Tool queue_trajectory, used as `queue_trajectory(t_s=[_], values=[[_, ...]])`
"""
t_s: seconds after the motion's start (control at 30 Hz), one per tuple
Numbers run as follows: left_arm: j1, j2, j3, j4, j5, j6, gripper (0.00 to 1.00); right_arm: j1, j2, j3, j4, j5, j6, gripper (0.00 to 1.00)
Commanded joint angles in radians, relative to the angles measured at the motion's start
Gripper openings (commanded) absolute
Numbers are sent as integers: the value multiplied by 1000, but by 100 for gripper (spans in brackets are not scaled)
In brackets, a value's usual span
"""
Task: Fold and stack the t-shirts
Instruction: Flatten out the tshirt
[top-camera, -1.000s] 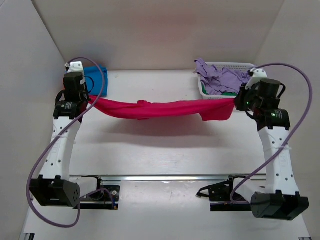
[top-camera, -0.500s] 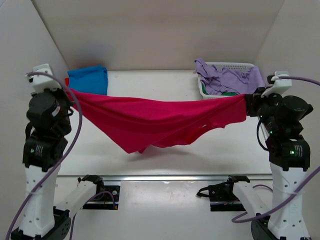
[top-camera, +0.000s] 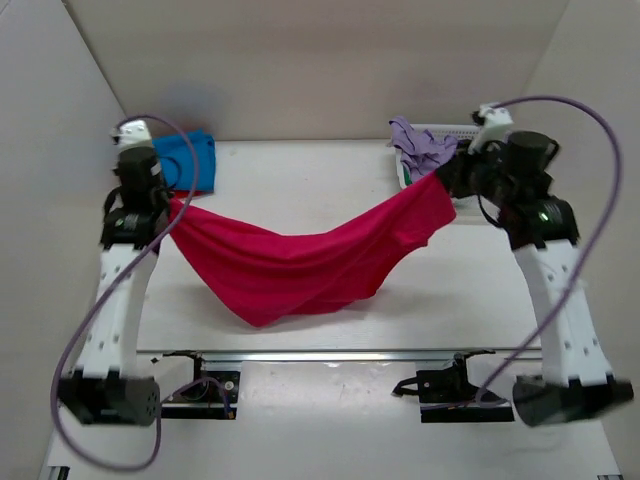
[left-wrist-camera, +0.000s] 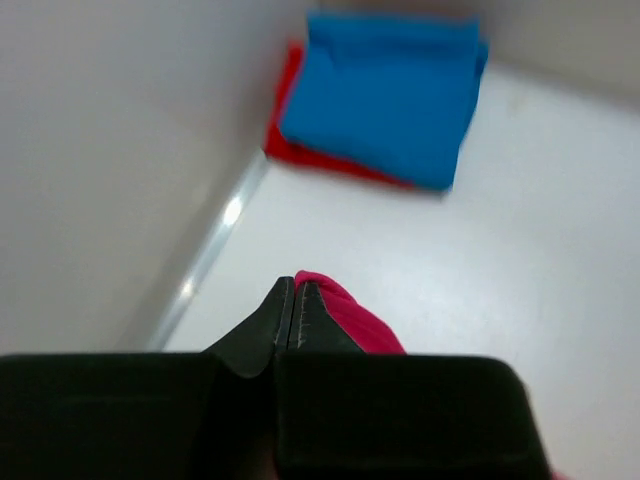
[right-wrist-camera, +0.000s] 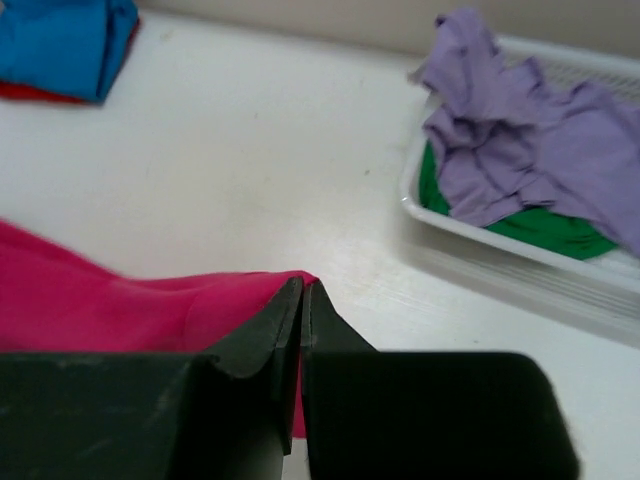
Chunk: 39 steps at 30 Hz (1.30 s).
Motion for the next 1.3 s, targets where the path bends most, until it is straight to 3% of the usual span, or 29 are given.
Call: queue_trajectory(t_s=[0.0,0.13,0.17,0.23,0.27,0.3,0.33,0.43,0.57,0.67,0.8,0.97,1.03,1.13,1.27], values=[[21,169,-122,88,128,-59,0,36,189,27,93,-3,-6,0],[81,357,-127,156,138,-99,0,102,405,87,148,66,-26,0],[86,380,-127,177,136,-95,8,105,431,98,156,84,-26,1],[98,459,-78,173,129,-73,38,118,538,156,164,96,-31,0],[103,472,-69,159,138,-50,66,113,563,178,162,98,-31,0],[106,480,-55,150,158,-41,78,119,600,210,162,110,-34,0],[97,458,-62,154,203,-1,82,125,634,234,161,132,-40,0],[7,300,-180,168,333,45,75,138,723,328,139,139,-38,4],[-150,-7,-435,202,497,60,70,150,815,469,35,164,-78,22],[-280,-115,-548,150,594,91,66,167,820,463,36,199,-90,33],[-451,-118,-643,50,565,-23,65,176,758,378,64,205,-78,34],[-497,-142,-719,99,589,-146,68,177,645,215,104,227,-61,34],[-469,-109,-728,113,664,-206,69,165,610,150,124,216,-48,34],[-509,-22,-750,90,636,-283,70,144,559,52,142,207,-19,35],[-518,-51,-839,212,671,-438,72,127,510,-37,168,187,-11,34]])
